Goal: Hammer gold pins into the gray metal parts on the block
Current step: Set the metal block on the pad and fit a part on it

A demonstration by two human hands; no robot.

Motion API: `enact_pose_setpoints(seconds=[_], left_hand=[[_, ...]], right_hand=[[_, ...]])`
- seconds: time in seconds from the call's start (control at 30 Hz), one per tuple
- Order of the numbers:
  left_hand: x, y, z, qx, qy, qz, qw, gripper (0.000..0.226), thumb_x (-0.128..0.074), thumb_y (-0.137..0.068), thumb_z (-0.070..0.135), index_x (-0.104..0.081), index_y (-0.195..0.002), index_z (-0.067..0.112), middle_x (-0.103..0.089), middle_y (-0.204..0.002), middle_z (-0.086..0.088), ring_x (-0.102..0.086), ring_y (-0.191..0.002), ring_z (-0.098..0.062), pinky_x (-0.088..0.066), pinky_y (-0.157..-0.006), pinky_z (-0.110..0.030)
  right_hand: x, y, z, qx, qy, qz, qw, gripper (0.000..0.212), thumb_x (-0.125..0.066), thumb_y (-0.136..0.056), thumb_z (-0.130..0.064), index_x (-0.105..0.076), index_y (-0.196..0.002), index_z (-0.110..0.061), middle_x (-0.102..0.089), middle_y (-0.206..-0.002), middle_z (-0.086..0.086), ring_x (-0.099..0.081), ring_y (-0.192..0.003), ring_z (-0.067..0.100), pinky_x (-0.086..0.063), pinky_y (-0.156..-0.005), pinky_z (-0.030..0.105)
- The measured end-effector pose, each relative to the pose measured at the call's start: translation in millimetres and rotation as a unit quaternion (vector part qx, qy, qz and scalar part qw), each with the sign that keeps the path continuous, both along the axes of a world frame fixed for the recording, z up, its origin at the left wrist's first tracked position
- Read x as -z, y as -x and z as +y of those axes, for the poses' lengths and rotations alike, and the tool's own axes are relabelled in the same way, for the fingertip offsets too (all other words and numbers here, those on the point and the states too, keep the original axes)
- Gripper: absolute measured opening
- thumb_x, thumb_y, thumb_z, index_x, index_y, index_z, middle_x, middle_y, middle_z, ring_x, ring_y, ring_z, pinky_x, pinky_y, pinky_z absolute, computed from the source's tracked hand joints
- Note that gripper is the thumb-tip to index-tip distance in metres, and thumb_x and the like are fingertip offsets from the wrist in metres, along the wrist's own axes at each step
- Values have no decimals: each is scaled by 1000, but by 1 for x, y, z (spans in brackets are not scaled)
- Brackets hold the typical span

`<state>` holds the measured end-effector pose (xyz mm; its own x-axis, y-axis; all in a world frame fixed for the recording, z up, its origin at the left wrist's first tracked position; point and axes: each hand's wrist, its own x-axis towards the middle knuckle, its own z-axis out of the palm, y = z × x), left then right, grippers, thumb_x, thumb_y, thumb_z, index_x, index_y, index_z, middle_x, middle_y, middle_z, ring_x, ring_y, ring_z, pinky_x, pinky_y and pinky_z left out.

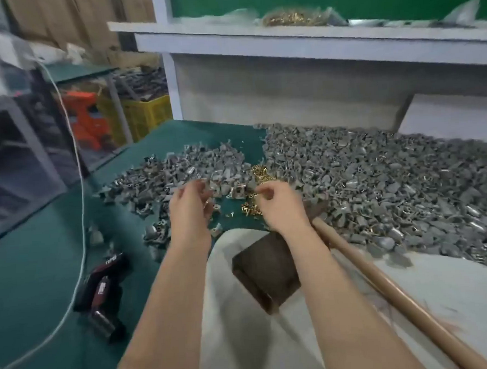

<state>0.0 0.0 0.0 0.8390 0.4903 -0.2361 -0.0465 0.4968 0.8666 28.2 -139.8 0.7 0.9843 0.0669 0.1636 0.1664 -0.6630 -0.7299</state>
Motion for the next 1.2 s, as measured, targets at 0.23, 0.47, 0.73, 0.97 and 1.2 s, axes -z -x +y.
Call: enact_pose_setpoints(seconds=[0.23, 0.47, 0.73, 0.97, 1.2], left_hand=[[10, -24, -5, 39, -57, 46, 997, 15, -46, -94, 14, -53, -81, 17, -52, -76, 2, -48, -69, -8, -40, -65, -22], [10, -24, -13, 78, -102, 51, 990, 9, -49, -92, 14, -55, -92, 21, -55, -86, 1, -52, -85, -16, -46, -89, -31], [6, -24, -15, 86, -106, 65, 988, 11, -48, -94, 14, -52, -87, 22, -53, -83, 3, -51, -91, -19, -46, -92, -32], [8, -24, -10, 92, -137, 60, 984, 16, -47, -94, 11, -57, -106, 12, -59, -93, -2, -58, -97, -21, -49, -89, -32], [-3, -12, -5, 132, -115, 3, 984, 11, -48, -99, 16, -58, -98, 12, -67, -83, -4, -67, -70, -7, -57, -67, -17]], right_hand=[[17, -45, 39, -12, 271, 65, 960, 33, -54, -88, -16, -60, -119, -26, -58, -122, 4, -53, -112, 29, -41, -99, 46], [18, -52, 33, -1, 245, 19, 969, 16, -54, -86, -7, -68, -93, -9, -67, -92, 11, -63, -90, 30, -51, -74, 33], [21, -56, 33, -38, 298, 6, 954, 31, -55, -88, -11, -60, -119, -17, -58, -122, 9, -53, -113, 32, -47, -94, 44], [6, -53, 23, -13, 143, -39, 989, 18, -50, -92, -6, -67, -96, -11, -67, -103, 6, -61, -94, 23, -46, -80, 28], [-21, -26, 22, -171, -47, -30, 984, 17, -58, -89, -10, -64, -85, -25, -66, -87, -5, -61, -83, 10, -49, -82, 29]])
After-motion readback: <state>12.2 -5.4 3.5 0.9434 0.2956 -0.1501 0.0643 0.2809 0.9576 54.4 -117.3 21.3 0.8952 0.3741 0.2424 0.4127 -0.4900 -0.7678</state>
